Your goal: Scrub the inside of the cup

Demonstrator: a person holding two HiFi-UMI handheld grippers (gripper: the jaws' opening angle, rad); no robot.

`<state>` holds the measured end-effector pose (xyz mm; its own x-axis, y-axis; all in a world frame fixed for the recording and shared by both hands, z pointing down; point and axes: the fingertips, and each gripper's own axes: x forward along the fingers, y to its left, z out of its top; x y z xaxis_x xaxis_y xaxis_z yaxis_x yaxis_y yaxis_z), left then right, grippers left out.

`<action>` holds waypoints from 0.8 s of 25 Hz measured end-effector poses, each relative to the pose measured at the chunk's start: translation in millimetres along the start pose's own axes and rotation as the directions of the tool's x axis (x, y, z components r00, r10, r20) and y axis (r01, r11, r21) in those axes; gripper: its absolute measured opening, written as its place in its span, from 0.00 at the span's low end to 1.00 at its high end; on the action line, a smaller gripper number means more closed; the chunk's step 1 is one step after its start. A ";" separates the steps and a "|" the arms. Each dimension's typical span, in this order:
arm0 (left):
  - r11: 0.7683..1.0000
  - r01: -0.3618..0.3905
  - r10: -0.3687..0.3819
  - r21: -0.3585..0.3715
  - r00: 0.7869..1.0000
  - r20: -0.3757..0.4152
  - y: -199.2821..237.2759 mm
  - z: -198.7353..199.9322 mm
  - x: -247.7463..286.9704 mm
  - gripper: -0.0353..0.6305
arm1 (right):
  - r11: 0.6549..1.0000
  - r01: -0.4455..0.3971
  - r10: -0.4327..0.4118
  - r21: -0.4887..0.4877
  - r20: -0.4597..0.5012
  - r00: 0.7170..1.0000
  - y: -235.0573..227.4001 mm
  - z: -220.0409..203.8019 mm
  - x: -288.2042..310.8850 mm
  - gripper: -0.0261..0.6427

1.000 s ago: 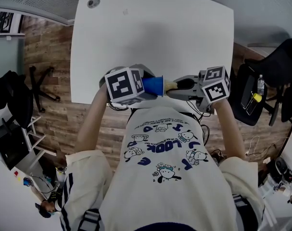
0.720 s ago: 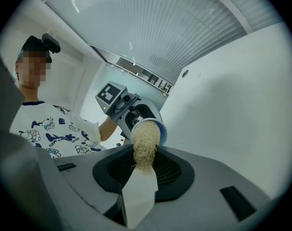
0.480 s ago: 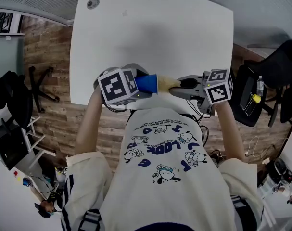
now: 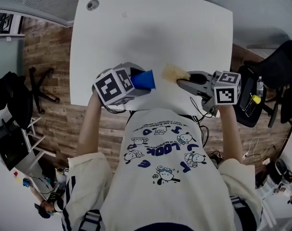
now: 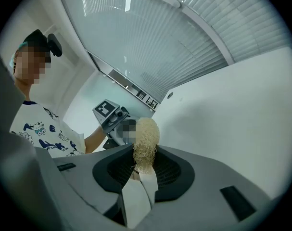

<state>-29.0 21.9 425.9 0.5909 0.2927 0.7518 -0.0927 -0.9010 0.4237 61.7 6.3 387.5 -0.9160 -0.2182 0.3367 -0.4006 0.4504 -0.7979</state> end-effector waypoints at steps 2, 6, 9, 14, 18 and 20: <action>0.999 -0.036 0.036 -0.012 0.999 0.028 6.0 4.7 -2.1 0.50 | 0.999 0.029 -0.029 -0.021 0.016 0.999 -1.8 4.6 -1.0 0.20; 0.991 -0.121 0.124 -0.049 0.989 0.075 20.1 13.2 -3.9 0.50 | 0.993 0.087 -0.084 -0.079 0.040 0.996 -4.5 9.8 0.1 0.20; 0.981 -0.173 0.181 -0.084 0.978 0.105 28.6 18.9 -4.5 0.50 | 0.980 0.148 -0.142 -0.135 0.057 0.988 -7.5 12.6 0.9 0.20; 0.963 -0.241 0.257 -0.125 0.957 0.137 37.2 24.7 -5.3 0.50 | 0.935 0.295 -0.264 -0.198 0.169 0.949 -17.9 31.0 -3.5 0.20; 0.940 -0.296 0.324 -0.172 0.930 0.174 46.3 32.4 -9.3 0.50 | 0.918 0.362 -0.313 -0.160 0.266 0.912 -23.5 47.2 -5.6 0.20; 0.924 -0.331 0.366 -0.192 0.911 0.190 51.5 35.8 -13.8 0.50 | 0.910 0.390 -0.334 -0.141 0.306 0.891 -24.2 52.8 -3.8 0.20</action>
<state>-13.2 -40.0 419.2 0.6567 -0.1236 0.7439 -0.4348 -0.8681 0.2395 76.1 -49.5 379.2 -0.6756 -0.6101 0.4138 -0.7247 0.4467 -0.5247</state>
